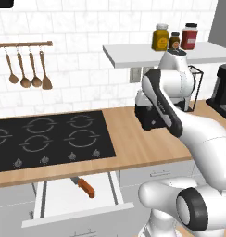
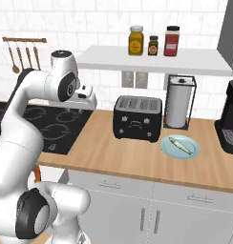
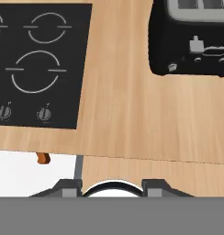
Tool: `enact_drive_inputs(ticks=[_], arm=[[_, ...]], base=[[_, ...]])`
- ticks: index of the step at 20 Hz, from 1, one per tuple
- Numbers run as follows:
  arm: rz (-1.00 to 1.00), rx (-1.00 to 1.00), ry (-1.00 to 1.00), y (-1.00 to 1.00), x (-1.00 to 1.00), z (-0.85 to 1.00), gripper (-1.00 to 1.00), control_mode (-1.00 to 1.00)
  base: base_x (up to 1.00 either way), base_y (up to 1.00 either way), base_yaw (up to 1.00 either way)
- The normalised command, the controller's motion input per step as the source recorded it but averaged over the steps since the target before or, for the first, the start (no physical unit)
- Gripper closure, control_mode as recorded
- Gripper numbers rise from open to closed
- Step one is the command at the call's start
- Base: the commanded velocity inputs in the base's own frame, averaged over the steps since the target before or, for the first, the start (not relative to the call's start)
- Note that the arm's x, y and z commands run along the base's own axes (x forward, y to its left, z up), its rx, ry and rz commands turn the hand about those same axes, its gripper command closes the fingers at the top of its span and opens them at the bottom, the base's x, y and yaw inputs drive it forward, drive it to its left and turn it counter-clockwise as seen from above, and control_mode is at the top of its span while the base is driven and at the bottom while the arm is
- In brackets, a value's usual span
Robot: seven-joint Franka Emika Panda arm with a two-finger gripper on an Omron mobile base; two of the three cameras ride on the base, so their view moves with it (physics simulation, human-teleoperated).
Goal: Pick up the knife from the drawer and place it on the cutting board. Then place the meat from the plate to the cutting board.
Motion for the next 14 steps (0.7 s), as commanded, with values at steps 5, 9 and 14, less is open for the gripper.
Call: enact_drive_inputs(ticks=[5,9,14], arm=[[0.02,0.00,0.03,-0.02,-0.32,-0.20,-1.00,-1.00],[0.00,0.00,0.04,-0.19,-0.72,-0.26,-1.00,-1.00],[0.00,-0.03,0.03,-0.07,-0.62,-0.41,-1.00,-1.00]], base=[[0.00,0.00,0.00],[0.00,0.00,0.00],[0.00,0.00,0.00]])
